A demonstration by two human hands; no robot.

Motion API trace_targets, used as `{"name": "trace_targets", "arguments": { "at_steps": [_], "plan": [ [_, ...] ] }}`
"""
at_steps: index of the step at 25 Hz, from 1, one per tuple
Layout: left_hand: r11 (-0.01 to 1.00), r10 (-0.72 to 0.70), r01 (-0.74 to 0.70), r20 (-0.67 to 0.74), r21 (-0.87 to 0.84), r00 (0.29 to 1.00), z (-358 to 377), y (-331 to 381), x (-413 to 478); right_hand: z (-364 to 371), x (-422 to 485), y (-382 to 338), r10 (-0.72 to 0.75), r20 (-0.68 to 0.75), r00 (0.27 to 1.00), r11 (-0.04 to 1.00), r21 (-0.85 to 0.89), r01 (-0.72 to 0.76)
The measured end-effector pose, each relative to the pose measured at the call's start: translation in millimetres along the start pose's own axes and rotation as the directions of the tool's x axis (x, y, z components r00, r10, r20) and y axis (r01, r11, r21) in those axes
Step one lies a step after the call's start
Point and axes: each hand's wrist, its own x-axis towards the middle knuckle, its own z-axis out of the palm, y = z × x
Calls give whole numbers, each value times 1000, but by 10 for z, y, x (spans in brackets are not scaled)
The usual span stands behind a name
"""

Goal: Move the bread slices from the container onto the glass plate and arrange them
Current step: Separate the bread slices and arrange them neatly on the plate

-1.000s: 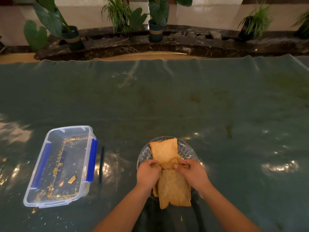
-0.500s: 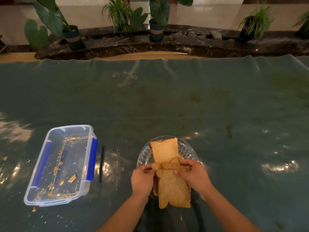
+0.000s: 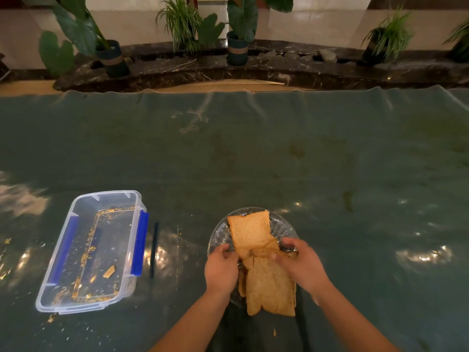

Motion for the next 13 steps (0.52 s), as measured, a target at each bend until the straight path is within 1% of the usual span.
{"name": "trace_targets", "arguments": {
  "at_steps": [2,4,7,13],
  "plan": [
    [999,32,-32,27,-26,999,-4,104,9,16,54,-57,-18,19,1000,1000,-16,18],
    [999,53,-53,77,-2,996,-7,172,34,58,78,-66,-39,62,997,998,-42,41],
    [997,80,-81,110,-1,991,-28,181,90,130,67,-36,-80,49,996,992,-90,84],
    [992,113,-106,137,-61,984,-61,127,124,158,62,-13,-32,42,999,995,-98,36]
  ]
}}
